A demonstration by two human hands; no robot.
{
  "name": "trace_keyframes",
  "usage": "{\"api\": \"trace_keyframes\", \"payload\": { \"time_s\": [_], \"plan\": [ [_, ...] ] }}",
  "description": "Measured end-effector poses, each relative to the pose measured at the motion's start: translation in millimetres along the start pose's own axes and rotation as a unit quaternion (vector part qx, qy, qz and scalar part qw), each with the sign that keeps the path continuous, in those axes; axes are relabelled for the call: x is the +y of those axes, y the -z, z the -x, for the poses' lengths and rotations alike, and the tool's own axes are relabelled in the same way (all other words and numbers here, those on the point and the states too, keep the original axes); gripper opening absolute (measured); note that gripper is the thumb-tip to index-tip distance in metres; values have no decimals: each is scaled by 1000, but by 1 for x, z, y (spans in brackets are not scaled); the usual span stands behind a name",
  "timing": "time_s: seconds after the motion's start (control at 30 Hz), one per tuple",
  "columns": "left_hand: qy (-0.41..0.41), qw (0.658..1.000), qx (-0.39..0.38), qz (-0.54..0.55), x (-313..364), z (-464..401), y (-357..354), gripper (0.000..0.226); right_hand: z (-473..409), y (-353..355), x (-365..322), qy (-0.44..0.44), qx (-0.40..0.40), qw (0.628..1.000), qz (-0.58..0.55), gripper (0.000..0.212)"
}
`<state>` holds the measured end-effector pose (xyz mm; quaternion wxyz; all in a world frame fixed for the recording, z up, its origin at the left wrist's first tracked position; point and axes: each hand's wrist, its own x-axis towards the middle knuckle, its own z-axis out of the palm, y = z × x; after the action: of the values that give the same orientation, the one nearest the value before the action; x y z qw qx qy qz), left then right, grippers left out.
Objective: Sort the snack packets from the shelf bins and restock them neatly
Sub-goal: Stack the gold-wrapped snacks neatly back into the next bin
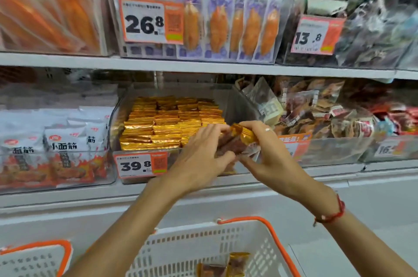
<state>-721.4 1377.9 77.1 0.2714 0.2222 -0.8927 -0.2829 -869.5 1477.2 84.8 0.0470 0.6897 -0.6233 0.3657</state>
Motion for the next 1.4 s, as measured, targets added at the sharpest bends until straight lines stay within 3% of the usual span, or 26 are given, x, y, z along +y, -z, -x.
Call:
{"api": "trace_keyframes", "payload": {
  "time_s": [0.27, 0.37, 0.43, 0.53, 0.6, 0.7, 0.77, 0.87, 0.97, 1.07, 1.13, 1.2, 1.4],
  "plan": [
    [4, 995, -84, -43, 3, -63, 39, 44, -49, 6, 14, -30, 34, 989, -143, 60],
    [40, 993, -48, 103, -6, -71, 39, 36, -57, 2, 20, -102, 114, 959, -239, 73],
    [111, 966, 18, 234, -11, -70, 28, 35, -57, -11, 21, -174, 149, 938, -262, 78],
    [190, 894, 81, 398, -15, -69, 11, 36, -60, -32, 21, -209, 117, 935, -260, 63],
    [201, 869, 89, 443, -17, -69, 8, 38, -64, -34, 20, -197, 114, 942, -246, 46],
    [199, 873, 69, 440, -24, -71, 20, 53, -67, -26, 21, -207, 116, 912, -336, 33],
    [206, 882, 1, 424, -28, -73, 38, 58, -66, -16, 22, -206, 119, 899, -368, 31],
    [219, 888, -108, 390, -33, -80, 60, 46, -65, -8, 24, -178, 91, 923, -329, 31],
    [216, 915, -156, 303, -34, -90, 63, 45, -71, -4, 30, -155, 63, 949, -268, 32],
    [199, 937, -111, 266, -41, -103, 56, 54, -72, -7, 41, -128, 80, 976, -160, 42],
    [202, 944, -37, 257, -50, -116, 51, 75, -64, -17, 52, -96, 170, 981, -11, 50],
    [225, 951, 22, 213, -61, -133, 40, 97, -53, -30, 64, -73, 240, 960, 122, 50],
    [117, 990, 34, 69, -95, -199, 12, 61, -42, -46, 88, -85, 211, 943, 244, 52]
  ]
}}
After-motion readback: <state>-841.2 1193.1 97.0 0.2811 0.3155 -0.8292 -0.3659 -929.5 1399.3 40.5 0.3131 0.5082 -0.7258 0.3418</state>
